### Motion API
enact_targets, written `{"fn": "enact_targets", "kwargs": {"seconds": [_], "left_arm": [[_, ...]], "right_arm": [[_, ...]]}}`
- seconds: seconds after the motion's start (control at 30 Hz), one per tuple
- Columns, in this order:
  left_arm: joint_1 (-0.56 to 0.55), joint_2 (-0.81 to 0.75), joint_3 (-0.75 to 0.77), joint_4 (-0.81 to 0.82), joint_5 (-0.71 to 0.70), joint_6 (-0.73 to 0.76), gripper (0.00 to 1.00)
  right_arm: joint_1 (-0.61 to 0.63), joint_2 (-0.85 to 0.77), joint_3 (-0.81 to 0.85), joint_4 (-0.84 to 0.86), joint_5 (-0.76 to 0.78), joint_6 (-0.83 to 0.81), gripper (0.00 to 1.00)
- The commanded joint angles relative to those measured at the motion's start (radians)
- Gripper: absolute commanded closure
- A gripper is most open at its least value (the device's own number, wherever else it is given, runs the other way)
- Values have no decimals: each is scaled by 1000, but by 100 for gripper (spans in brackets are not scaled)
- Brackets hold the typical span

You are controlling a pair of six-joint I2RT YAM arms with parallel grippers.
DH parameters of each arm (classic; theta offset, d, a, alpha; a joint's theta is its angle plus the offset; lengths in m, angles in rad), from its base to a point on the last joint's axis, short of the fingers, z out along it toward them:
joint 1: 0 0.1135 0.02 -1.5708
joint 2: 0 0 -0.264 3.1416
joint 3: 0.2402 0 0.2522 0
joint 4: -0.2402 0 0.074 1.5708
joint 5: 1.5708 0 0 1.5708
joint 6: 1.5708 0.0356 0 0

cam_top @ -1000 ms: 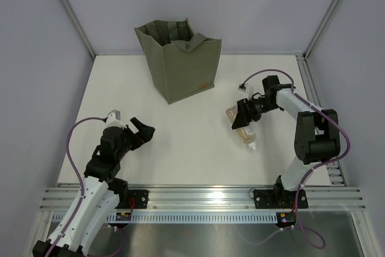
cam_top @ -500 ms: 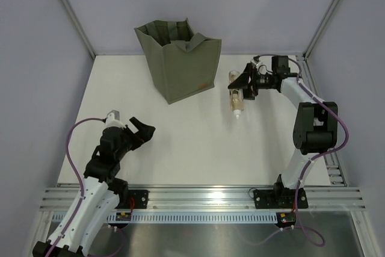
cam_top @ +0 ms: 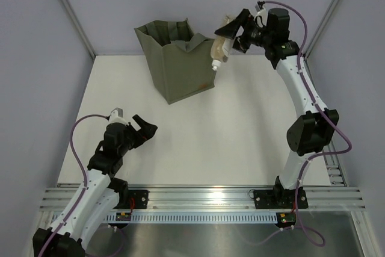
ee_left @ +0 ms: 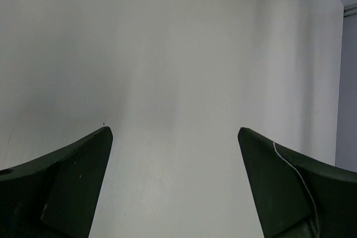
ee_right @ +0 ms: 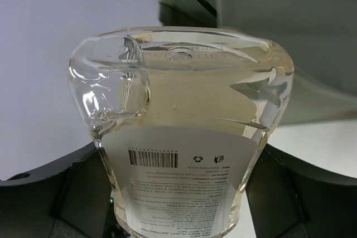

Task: Place the personal care products into the canvas bag

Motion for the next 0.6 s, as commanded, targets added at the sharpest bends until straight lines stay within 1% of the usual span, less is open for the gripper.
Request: {"fn": "enact_targets", "kwargs": {"seconds": [0.0,0.03,0.07,0.1,0.13,0.17,0.2,0.23,0.27,0.33,0.37,0.43,0.47,0.53,0.57], "left_arm": [[2,15,37,96,29,7,1],[2,18,35,101,32,11,1],[2,16,35,99,33,12,1],[2,16,32,99,35,14,1],[0,9,31,93,33,18,1],[0,4,29,90,33,18,1],[0,-2,25,87,32,20,1],[0,-8,20,79,29,21,1],[0,-20,16,76,27,21,1],[0,-31,3,70,24,20,1],[0,-34,2,67,21,20,1],[0,-34,-1,65,21,18,1],[0,-30,2,65,23,20,1],[0,-20,5,65,24,20,1],[0,-14,8,64,26,21,1]], "right_arm": [[91,79,275,85,200,10,100],[106,127,342,70,217,6,100],[132,176,510,13,251,5,100],[143,278,598,-8,268,8,100],[154,328,678,-19,282,6,100],[181,368,822,-27,330,-13,100],[197,431,872,-18,363,-32,100],[212,445,895,6,389,-56,100],[247,447,875,86,451,-117,100],[286,419,816,175,518,-188,100],[319,424,794,242,573,-255,100],[343,454,824,310,628,-318,100],[350,500,876,345,669,-336,100],[363,545,958,404,700,-363,100],[363,569,969,418,708,-369,100]]}}
